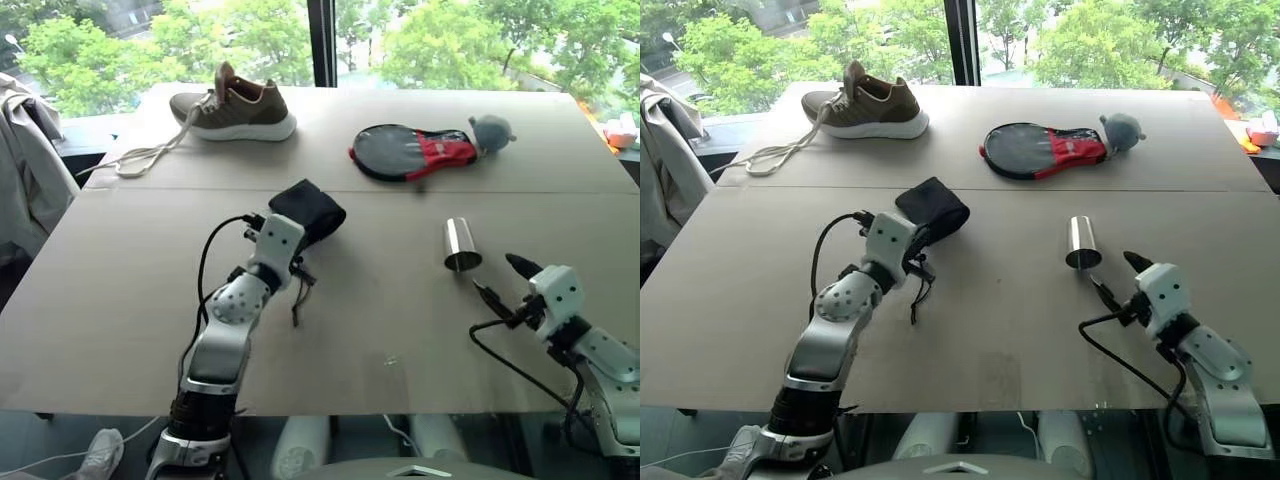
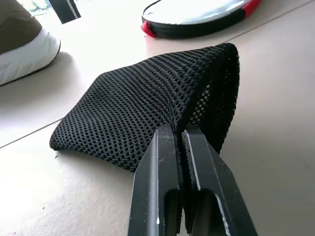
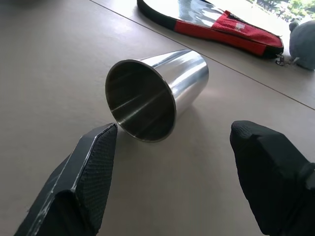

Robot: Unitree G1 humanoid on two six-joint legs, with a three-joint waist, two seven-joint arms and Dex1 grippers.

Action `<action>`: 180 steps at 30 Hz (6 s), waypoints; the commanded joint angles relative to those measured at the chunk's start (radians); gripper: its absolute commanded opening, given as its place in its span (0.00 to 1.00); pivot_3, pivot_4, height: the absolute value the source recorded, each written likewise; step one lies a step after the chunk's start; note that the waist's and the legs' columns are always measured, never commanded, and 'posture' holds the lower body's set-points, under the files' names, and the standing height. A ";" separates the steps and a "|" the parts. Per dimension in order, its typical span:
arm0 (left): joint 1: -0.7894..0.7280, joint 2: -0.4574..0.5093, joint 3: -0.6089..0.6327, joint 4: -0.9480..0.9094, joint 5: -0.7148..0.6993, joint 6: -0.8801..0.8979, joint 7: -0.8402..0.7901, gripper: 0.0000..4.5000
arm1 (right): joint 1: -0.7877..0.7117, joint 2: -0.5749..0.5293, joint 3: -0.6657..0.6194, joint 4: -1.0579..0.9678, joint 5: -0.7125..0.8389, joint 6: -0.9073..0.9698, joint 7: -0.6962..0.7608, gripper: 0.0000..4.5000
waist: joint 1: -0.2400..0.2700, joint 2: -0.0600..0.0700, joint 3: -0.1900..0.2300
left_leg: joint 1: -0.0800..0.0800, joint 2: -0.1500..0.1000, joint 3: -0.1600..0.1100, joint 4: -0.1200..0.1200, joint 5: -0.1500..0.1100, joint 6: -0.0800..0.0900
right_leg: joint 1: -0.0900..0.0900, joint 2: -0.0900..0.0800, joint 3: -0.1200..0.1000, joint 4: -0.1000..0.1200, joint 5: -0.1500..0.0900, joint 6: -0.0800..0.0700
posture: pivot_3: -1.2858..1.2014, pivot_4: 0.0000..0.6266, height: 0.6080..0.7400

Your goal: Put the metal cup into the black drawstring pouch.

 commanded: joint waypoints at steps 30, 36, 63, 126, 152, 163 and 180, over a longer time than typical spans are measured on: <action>-0.245 -0.050 0.073 -0.010 -0.296 0.270 -0.025 0.00 | -0.352 0.106 0.119 -0.250 0.387 0.466 -0.023 0.02 | -0.024 0.000 0.000 | -0.001 -0.001 -0.004 0.002 0.000 0.000 | 0.001 0.003 -0.001 0.000 0.001 0.001 | 0.52 0.24 1.00; -0.266 -0.085 0.054 -0.020 -0.351 0.289 -0.039 0.00 | -0.435 0.125 0.231 -0.207 0.352 0.475 -0.014 0.02 | -0.022 0.000 0.000 | -0.002 -0.001 -0.005 0.002 0.000 0.000 | 0.002 0.004 -0.003 0.000 0.001 0.001 | 0.52 0.24 1.00; -0.202 -0.020 -0.047 -0.161 -0.589 0.383 -0.186 0.00 | -0.466 0.487 0.169 -0.063 0.258 0.512 -0.348 0.02 | -0.025 -0.001 0.000 | -0.001 0.002 -0.007 -0.001 0.001 -0.001 | 0.000 0.007 -0.002 0.000 0.001 -0.001 | 0.52 0.24 1.00; -0.465 -0.388 0.357 0.134 -0.947 0.529 0.445 0.00 | -0.547 0.347 0.438 0.170 0.106 0.456 -0.189 0.79 | -0.022 -0.003 0.002 | -0.004 0.000 -0.004 -0.002 0.001 -0.003 | -0.002 0.007 -0.002 -0.002 0.001 -0.001 | 0.52 0.24 1.00; -0.438 -0.381 0.348 0.096 -0.983 0.525 0.492 0.00 | -0.705 0.577 0.304 0.581 0.033 0.227 -0.271 0.01 | -0.027 -0.003 0.003 | -0.003 0.000 -0.005 -0.004 0.002 -0.004 | -0.002 0.007 -0.003 -0.002 0.002 -0.001 | 0.52 0.24 1.00; -0.420 -0.374 0.429 0.093 -1.159 0.517 0.517 0.00 | -0.539 0.390 0.305 0.199 0.037 0.368 -0.205 0.01 | -0.025 -0.003 0.003 | -0.004 -0.001 -0.007 -0.004 0.002 -0.004 | -0.002 0.005 -0.003 -0.002 0.001 -0.001 | 0.52 0.24 1.00; -0.354 -0.166 0.364 0.070 -1.292 0.606 0.421 0.68 | -0.674 0.005 0.184 -0.056 -0.099 0.377 -0.224 0.00 | -0.027 -0.003 0.003 | -0.003 -0.001 -0.003 -0.004 0.002 -0.004 | -0.002 0.006 -0.003 -0.003 0.001 -0.001 | 0.52 0.24 1.00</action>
